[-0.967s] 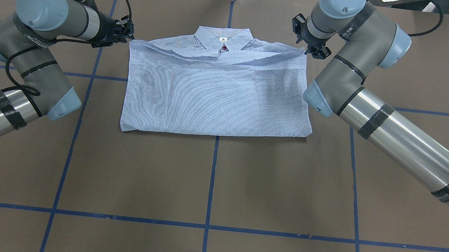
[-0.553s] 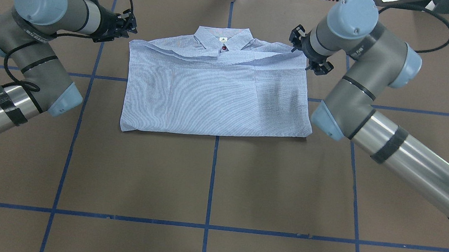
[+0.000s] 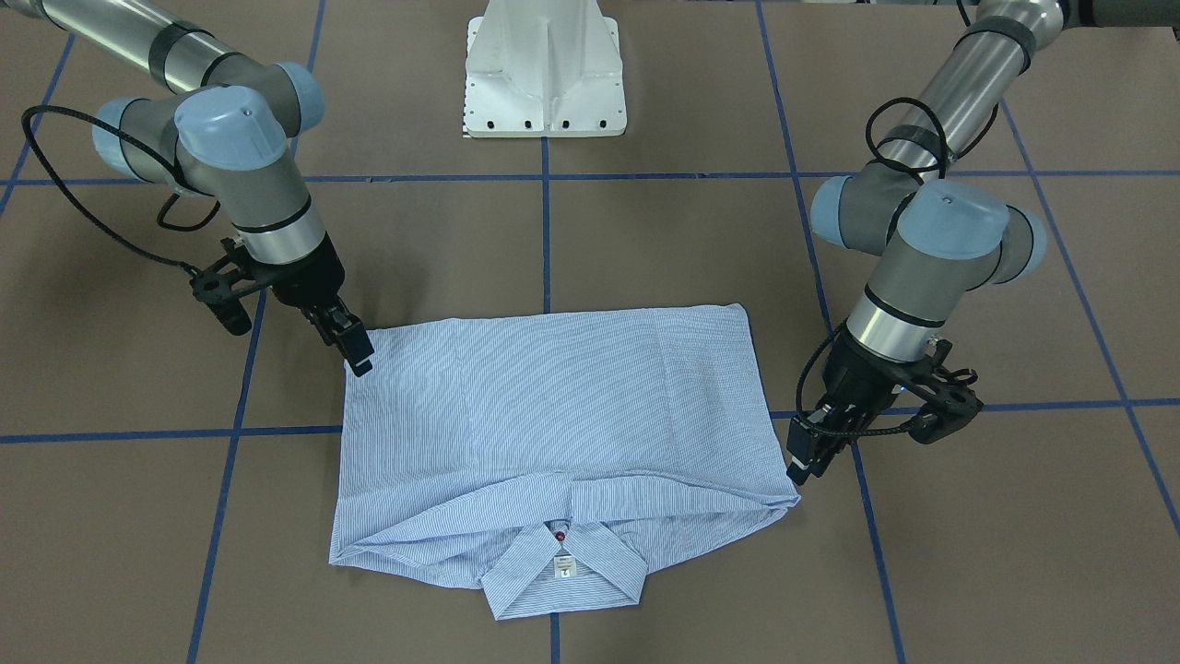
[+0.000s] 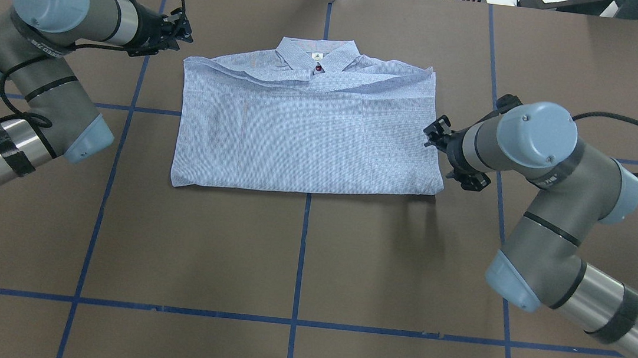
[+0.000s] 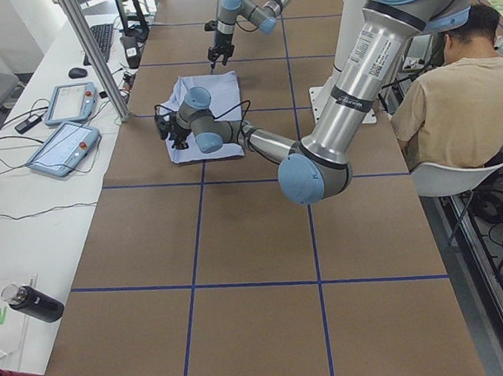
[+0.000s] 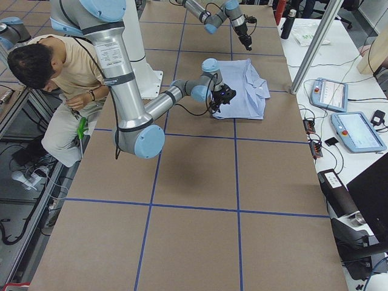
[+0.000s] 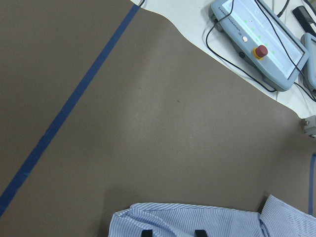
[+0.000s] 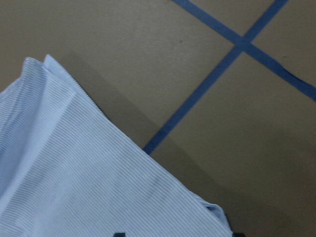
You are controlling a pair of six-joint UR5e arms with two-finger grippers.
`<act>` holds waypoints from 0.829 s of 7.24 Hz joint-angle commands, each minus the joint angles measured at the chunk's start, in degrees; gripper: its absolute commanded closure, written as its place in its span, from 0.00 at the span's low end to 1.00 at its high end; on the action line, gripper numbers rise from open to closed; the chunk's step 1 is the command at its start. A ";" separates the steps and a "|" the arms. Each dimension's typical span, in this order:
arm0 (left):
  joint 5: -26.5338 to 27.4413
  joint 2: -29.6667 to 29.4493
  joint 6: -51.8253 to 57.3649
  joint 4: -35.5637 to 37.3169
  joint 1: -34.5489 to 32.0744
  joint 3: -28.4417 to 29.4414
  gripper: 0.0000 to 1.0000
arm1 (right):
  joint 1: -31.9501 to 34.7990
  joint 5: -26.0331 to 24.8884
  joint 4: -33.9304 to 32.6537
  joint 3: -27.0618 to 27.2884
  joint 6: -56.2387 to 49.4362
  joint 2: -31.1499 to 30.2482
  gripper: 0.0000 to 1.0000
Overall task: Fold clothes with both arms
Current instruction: 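Release the hem and move the right gripper to the folded edge nearest it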
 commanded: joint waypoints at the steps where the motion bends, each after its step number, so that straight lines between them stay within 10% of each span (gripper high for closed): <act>1: 0.53 0.08 0.09 -0.04 0.00 -0.46 0.60 | -1.76 -0.83 2.39 1.69 1.36 -3.98 0.22; 6: 0.98 0.16 0.17 0.05 0.00 -0.46 0.60 | -3.08 -2.85 10.40 -4.20 6.46 -2.49 0.22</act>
